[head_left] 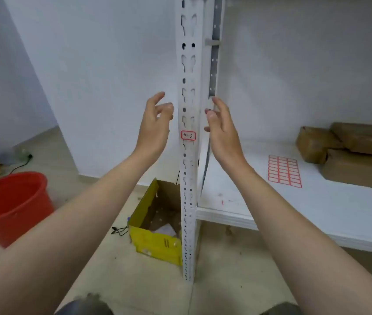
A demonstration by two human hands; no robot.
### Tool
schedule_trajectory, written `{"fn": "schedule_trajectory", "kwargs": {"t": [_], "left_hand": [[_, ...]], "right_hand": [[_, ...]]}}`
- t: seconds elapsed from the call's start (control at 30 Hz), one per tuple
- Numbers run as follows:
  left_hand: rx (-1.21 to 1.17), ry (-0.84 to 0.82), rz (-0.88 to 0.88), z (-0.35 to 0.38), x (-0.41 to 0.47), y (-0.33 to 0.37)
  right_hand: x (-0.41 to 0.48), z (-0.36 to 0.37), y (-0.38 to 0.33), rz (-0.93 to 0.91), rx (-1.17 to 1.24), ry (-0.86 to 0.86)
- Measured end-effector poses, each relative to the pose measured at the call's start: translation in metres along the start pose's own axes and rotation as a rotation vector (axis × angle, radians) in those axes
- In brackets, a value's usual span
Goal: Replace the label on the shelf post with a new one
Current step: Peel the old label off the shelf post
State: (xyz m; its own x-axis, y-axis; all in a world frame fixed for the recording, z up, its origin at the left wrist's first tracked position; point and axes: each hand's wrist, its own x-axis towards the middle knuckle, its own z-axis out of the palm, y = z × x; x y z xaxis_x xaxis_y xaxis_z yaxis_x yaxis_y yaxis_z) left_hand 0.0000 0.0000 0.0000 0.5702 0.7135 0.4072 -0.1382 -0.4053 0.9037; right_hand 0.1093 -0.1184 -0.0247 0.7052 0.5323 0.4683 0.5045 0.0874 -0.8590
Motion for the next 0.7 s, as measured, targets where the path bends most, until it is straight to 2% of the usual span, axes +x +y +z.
{"fn": "schedule_trajectory", "kwargs": {"t": [0.2,0.43,0.7], "left_hand": [[-0.096,-0.086,-0.044,0.016,-0.006,-0.030],[-0.274,-0.111,-0.030,0.029,0.015,-0.054],[-0.300,-0.121,0.099,0.031,0.018,-0.058]], "right_hand": [[-0.008,0.024,0.030,0.211,0.249,-0.027],[-0.002,0.038,0.043,0.208,0.409,0.087],[-0.002,0.054,0.046,0.124,0.473,0.161]]}}
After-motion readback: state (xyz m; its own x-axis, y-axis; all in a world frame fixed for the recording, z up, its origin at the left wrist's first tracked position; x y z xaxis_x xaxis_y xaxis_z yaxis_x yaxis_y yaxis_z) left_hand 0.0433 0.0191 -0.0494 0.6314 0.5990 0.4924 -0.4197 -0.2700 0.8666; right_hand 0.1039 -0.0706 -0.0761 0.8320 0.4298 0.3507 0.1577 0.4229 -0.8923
